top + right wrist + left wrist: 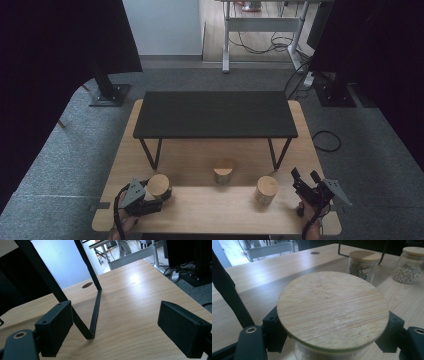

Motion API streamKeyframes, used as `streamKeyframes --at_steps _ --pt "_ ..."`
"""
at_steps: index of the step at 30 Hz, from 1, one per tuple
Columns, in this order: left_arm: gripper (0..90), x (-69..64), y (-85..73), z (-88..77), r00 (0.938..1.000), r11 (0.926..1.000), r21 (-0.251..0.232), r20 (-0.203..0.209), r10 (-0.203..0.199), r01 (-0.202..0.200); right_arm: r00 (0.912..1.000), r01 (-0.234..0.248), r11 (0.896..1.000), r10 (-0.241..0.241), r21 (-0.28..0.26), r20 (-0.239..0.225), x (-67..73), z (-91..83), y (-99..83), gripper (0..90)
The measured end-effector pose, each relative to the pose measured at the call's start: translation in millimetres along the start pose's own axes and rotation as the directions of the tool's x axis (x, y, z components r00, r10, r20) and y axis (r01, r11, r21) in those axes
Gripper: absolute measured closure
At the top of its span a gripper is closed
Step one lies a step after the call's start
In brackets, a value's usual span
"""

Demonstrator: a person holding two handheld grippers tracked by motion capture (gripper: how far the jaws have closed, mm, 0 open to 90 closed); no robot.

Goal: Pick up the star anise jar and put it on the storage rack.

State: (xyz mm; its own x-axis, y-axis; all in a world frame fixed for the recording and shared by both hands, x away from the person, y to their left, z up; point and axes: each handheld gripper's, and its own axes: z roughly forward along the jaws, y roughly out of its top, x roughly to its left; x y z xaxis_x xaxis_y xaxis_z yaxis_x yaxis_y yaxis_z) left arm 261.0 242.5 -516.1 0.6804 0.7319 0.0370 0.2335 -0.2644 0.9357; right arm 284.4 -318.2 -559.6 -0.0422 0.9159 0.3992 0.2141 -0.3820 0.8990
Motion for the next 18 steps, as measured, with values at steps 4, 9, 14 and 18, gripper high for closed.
streamKeyframes --at_steps 4,9,14,18 --pt "25.2 -1.5 3.1 -2.3 1.0000 0.9999 -0.010 0.003 0.003 -0.003 1.0000 0.000 1.000 0.000 0.000 -0.001 0.0 0.0 0.0 12.3" --pt "25.2 -3.7 6.8 -4.5 0.9999 0.9998 -0.021 0.010 -0.004 0.004 1.0000 0.002 1.000 -0.002 0.001 -0.002 0.1 0.1 0.0 12.3" --pt "25.2 -6.7 9.4 -5.6 1.0000 0.9997 -0.024 0.008 0.002 -0.002 1.0000 0.003 1.000 -0.003 0.000 -0.001 0.2 0.0 0.0 12.3" --pt "25.2 -8.6 10.7 -6.0 1.0000 0.9995 -0.031 0.005 -0.002 0.003 1.0000 0.003 1.000 -0.003 -0.001 -0.001 0.3 -0.2 -0.1 12.2"
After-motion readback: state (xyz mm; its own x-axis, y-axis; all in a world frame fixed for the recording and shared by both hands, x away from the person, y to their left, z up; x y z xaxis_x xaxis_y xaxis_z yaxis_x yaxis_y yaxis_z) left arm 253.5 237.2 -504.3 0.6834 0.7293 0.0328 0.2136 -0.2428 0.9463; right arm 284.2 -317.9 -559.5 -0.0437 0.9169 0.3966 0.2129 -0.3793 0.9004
